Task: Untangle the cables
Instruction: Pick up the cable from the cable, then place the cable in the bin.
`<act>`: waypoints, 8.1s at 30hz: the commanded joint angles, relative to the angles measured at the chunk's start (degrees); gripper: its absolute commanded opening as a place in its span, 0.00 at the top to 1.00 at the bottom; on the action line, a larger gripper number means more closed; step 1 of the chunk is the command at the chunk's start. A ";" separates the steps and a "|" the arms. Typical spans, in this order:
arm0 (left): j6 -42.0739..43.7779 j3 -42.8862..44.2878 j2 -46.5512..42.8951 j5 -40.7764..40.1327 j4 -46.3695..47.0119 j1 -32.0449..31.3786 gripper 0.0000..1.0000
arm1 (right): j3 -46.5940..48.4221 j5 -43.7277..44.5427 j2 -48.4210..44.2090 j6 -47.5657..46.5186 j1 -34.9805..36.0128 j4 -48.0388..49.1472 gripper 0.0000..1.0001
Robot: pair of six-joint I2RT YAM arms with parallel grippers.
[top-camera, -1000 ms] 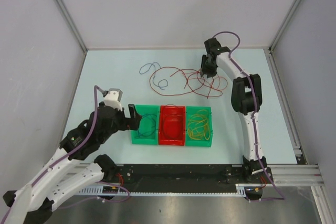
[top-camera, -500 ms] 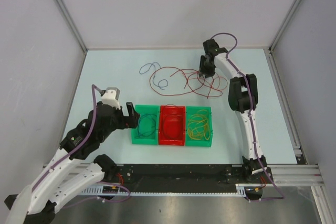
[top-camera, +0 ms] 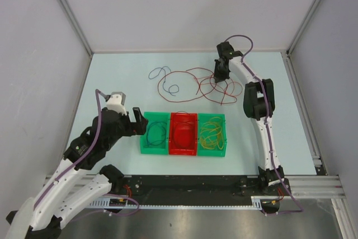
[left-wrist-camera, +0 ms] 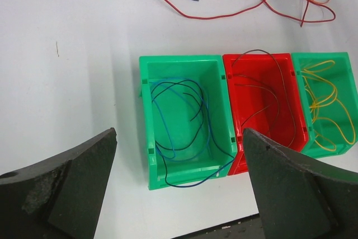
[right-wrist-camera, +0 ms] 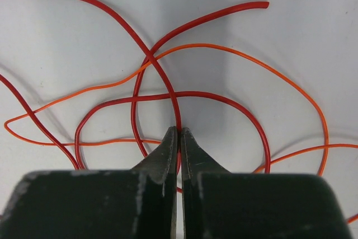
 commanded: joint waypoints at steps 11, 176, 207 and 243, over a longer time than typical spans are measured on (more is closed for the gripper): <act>1.06 -0.47 -0.66 1.62 1.92 1.89 0.02 | 5.48 -7.15 -13.91 -1.20 1.12 -1.60 1.00; 1.77 -2.93 28.78 -0.58 45.34 -20.17 0.77 | -16.32 -23.50 -49.17 21.82 14.13 23.19 1.00; 22.50 52.35 22.01 -9.72 20.54 -20.26 1.00 | -38.11 -20.26 -42.41 19.80 25.73 28.89 1.00; 22.68 51.48 23.86 -10.33 29.60 -20.26 1.00 | -42.51 -20.25 -38.10 16.81 39.80 18.62 1.00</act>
